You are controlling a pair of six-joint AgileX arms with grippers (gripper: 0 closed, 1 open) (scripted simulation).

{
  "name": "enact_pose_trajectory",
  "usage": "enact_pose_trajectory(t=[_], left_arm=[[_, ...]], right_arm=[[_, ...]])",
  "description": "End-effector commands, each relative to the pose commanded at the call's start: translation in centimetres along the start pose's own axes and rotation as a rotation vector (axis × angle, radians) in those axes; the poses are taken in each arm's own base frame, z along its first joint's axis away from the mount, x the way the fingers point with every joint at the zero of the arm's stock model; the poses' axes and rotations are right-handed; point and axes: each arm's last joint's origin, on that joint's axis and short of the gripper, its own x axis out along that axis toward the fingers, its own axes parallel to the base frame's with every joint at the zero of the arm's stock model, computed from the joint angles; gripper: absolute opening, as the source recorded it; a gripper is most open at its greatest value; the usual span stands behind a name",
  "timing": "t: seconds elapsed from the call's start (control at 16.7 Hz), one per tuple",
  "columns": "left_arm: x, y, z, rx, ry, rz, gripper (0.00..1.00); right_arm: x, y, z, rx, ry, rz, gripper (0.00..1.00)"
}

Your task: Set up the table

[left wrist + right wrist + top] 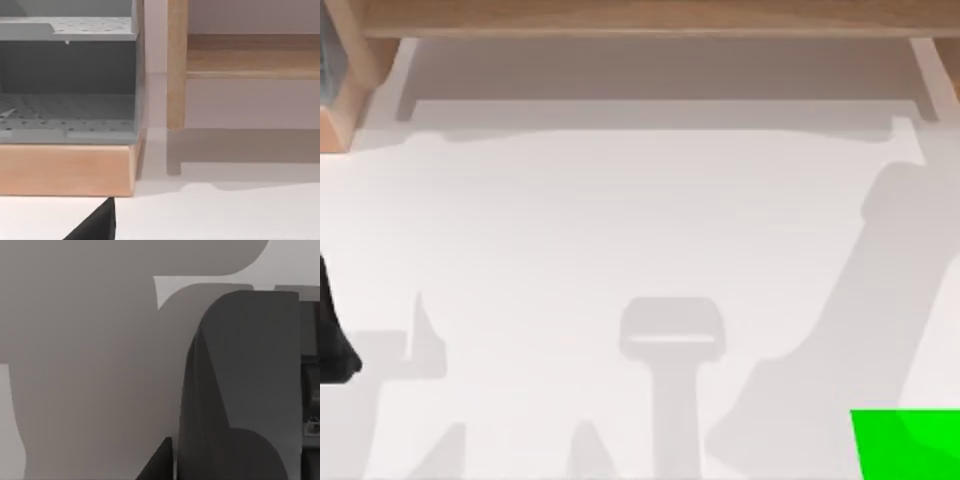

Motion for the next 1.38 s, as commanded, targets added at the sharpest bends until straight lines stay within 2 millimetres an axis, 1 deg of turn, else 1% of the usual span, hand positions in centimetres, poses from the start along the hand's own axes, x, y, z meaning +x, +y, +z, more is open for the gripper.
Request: enact_pose_trajectory(t=[0.36,0.42,0.96,1.08,1.2,1.38], left_arm=[[0.0,0.0,0.0,0.0,0.0,0.0,1.0],[0.0,0.0,0.0,0.0,0.0,0.0,1.0],[0.0,0.0,0.0,0.0,0.0,0.0,1.0],[0.0,0.0,0.0,0.0,0.0,0.0,1.0],[0.0,0.0,0.0,0.0,0.0,0.0,1.0],[0.0,0.0,0.0,0.0,0.0,0.0,1.0]], right_arm=[[0.0,0.0,0.0,0.0,0.0,0.0,0.02],[0.0,0.0,0.0,0.0,0.0,0.0,0.0],[-0.2,0.0,0.0,0.001,-0.003,0.0,0.0],[-1.2,-0.2,-0.1,0.01,-0.016,-0.005,0.0],[-2.8,-0.4,-0.7,0.028,-0.03,-0.012,0.0],[-6.7,0.0,-1.7,0.059,-0.099,-0.029,0.0]])
